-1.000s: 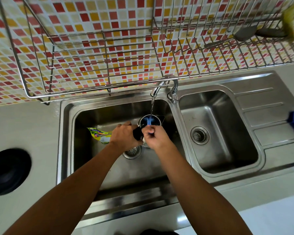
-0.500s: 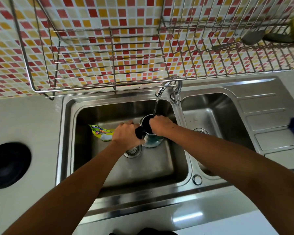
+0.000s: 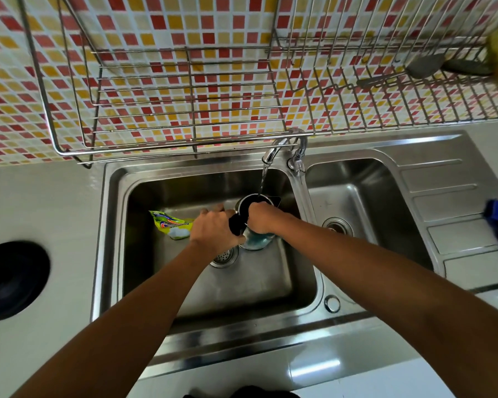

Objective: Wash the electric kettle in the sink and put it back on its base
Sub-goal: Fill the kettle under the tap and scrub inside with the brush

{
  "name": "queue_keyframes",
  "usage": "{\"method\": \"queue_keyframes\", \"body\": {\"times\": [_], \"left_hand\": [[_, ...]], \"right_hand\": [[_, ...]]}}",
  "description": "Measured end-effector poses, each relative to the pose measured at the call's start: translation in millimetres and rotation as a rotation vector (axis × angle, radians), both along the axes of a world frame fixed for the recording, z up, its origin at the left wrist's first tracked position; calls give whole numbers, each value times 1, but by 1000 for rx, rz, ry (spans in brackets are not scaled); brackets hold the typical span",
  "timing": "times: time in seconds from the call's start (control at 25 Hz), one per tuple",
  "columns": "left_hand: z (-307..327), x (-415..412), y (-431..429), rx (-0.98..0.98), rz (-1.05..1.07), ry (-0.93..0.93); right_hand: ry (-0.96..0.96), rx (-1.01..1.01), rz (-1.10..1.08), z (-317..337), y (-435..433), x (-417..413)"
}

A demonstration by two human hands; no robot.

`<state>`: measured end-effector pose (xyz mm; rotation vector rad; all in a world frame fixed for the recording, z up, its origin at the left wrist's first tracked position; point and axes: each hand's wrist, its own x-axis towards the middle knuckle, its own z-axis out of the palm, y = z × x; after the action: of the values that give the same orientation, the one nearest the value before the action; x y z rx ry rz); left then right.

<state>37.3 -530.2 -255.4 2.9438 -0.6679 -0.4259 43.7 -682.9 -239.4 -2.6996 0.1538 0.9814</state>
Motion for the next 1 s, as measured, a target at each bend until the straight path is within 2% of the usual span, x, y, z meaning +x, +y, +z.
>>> {"method": "queue_keyframes", "body": {"times": [0.12, 0.24, 0.4, 0.52, 0.72, 0.92, 1.0], "left_hand": [[-2, 0, 0, -1, 6, -7], [-3, -1, 1, -9, 9, -11], [-2, -1, 1, -36, 28, 17], [-2, -2, 2, -40, 21, 10], [0, -2, 1, -33, -3, 10], [0, -1, 0, -13, 7, 28], [0, -1, 0, -10, 0, 15]], "right_hand": [[-147, -69, -72, -4, -14, -15], [-251, -11, -170, -2, -40, -11], [-459, -51, -467, 10, -76, 14], [-460, -12, -621, 12, -87, 26], [-512, 208, -886, 8, -101, 30], [-496, 284, -921, 10, -98, 21], [-483, 166, -766, 4, -91, 14]]}}
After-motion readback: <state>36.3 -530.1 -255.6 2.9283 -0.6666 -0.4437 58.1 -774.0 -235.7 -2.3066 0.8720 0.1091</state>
